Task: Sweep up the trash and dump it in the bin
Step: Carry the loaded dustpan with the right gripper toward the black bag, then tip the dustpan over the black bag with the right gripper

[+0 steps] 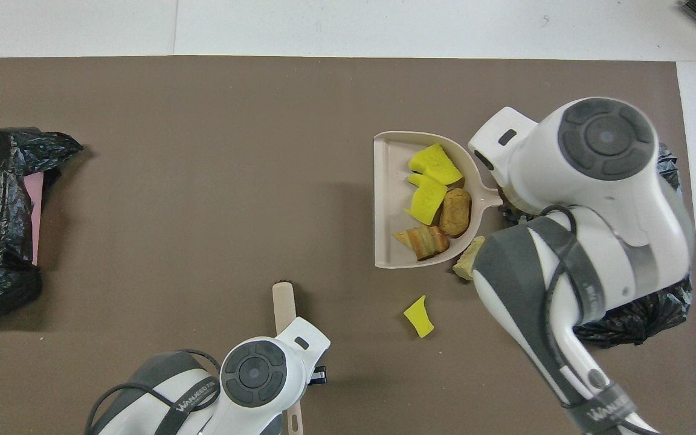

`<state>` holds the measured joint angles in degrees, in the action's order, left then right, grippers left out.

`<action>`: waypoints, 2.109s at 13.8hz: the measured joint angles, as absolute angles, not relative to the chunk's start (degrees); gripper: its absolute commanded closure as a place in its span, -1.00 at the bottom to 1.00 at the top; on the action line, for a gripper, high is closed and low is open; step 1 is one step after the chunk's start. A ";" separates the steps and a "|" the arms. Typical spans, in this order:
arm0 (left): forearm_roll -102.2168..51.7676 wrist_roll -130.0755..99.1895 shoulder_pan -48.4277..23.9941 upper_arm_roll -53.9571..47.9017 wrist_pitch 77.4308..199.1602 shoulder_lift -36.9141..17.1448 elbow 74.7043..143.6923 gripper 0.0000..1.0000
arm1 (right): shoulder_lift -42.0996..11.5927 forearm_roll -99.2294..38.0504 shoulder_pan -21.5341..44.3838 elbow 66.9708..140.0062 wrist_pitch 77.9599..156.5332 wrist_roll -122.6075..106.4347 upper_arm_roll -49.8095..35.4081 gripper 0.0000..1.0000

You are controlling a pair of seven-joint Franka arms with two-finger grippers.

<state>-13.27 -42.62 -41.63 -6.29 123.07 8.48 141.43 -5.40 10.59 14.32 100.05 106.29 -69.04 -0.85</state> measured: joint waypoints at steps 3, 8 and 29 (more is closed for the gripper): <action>-13.72 -42.61 -41.70 -6.25 123.86 7.61 141.40 -1.00 | -2.91 10.58 8.38 100.41 105.06 -76.03 -0.79 1.00; -13.80 -42.70 -41.10 -5.32 123.56 7.56 139.79 -1.00 | -1.67 10.58 1.05 100.81 103.12 -84.79 -0.70 1.00; -4.04 0.55 -0.01 -4.12 112.86 1.78 109.05 -1.00 | 8.71 47.81 -2.37 118.55 110.09 -78.73 -1.59 1.00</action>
<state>-4.04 0.55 -0.01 -4.12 112.86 1.78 109.05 8.71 47.81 -2.37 118.55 110.09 -78.73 -1.59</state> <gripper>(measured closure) 0.000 0.692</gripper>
